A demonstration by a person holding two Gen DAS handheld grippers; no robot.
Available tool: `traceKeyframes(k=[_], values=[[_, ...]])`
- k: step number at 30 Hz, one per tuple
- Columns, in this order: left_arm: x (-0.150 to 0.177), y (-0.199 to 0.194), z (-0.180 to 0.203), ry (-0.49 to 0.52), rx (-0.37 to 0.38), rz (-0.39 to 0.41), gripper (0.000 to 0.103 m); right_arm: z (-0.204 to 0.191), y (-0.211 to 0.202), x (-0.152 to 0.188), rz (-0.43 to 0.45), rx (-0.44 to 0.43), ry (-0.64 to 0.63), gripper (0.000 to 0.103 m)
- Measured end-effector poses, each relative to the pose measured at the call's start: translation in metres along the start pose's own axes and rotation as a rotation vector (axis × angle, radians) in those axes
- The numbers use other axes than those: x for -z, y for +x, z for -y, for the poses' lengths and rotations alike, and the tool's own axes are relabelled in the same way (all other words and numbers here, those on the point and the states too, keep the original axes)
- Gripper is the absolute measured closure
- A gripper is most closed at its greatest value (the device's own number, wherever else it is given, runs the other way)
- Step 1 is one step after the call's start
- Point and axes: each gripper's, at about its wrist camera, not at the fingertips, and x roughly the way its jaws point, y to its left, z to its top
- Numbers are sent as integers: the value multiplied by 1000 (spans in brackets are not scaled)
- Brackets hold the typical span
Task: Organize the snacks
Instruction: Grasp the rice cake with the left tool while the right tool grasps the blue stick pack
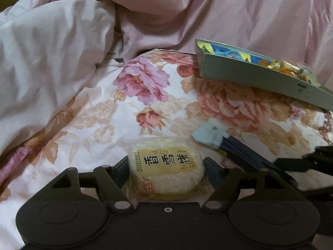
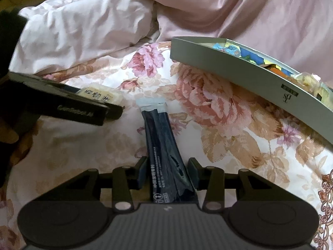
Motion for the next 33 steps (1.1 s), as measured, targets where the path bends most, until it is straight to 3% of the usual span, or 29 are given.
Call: traceKeyframes(k=[7, 13, 19, 21, 26, 33], values=[[9, -13, 6, -18, 46, -38, 25, 7, 2, -2, -12, -18, 38, 49], [11, -10, 12, 31, 36, -53, 21, 7, 2, -2, -20, -15, 34, 45], [12, -9, 15, 58, 19, -56, 23, 11, 4, -3, -29, -23, 55, 37], [12, -9, 15, 60, 12, -54, 26, 11, 4, -3, -28, -28, 55, 39], [13, -10, 16, 66, 10, -39, 29, 6, 3, -3, -20, -52, 33, 58], [14, -11, 18, 78, 13, -20, 29, 14, 4, -2, -16, -84, 99, 64]])
